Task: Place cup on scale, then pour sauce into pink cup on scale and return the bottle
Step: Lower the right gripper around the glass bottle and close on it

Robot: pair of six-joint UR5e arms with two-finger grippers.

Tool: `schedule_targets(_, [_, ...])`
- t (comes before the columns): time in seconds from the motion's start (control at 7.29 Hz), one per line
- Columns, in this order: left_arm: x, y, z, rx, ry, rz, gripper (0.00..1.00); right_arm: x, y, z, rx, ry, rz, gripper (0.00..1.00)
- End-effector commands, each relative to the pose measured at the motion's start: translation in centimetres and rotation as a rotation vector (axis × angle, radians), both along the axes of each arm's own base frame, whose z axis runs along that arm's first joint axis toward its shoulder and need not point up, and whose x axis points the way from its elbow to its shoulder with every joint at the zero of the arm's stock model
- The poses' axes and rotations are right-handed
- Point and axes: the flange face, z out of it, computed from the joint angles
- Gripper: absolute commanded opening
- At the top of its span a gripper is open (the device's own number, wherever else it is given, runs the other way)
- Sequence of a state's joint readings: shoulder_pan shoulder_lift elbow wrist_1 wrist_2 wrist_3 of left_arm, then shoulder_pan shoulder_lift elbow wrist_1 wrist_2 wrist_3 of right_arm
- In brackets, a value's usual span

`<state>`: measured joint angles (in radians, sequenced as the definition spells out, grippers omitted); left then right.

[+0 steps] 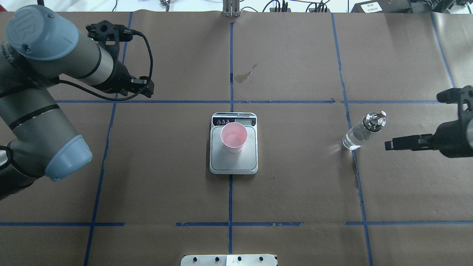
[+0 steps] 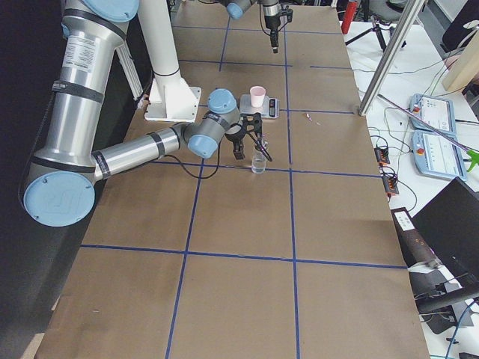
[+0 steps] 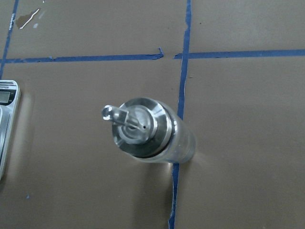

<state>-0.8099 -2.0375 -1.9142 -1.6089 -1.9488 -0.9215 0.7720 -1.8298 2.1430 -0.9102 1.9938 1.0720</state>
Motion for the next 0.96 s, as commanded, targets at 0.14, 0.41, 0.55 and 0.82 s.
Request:
schedule_targets(0.14, [-4.9, -3.0, 5.4, 0.098, -0.126, 0.055, 0.72, -9.3, 5.6, 0.8, 0.112, 0.119, 0.229, 1.00])
schedule_targets(0.41, [-5.8, -4.1, 8.2, 0.115, -0.179, 0.093, 0.74, -10.5, 6.1, 1.1, 0.203, 0.154, 0.318, 1.00])
schedule_targets(0.55, [-6.0, -4.1, 11.2, 0.133, -0.198, 0.120, 0.75, -10.4, 5.8, 0.9, 0.253, 0.165, 0.384, 1.00])
schedule_targets(0.82, [-7.1, -4.8, 17.3, 0.164, -0.210, 0.142, 0.77, -11.9, 6.6, 3.1, 0.300, 0.208, 0.436, 1.00])
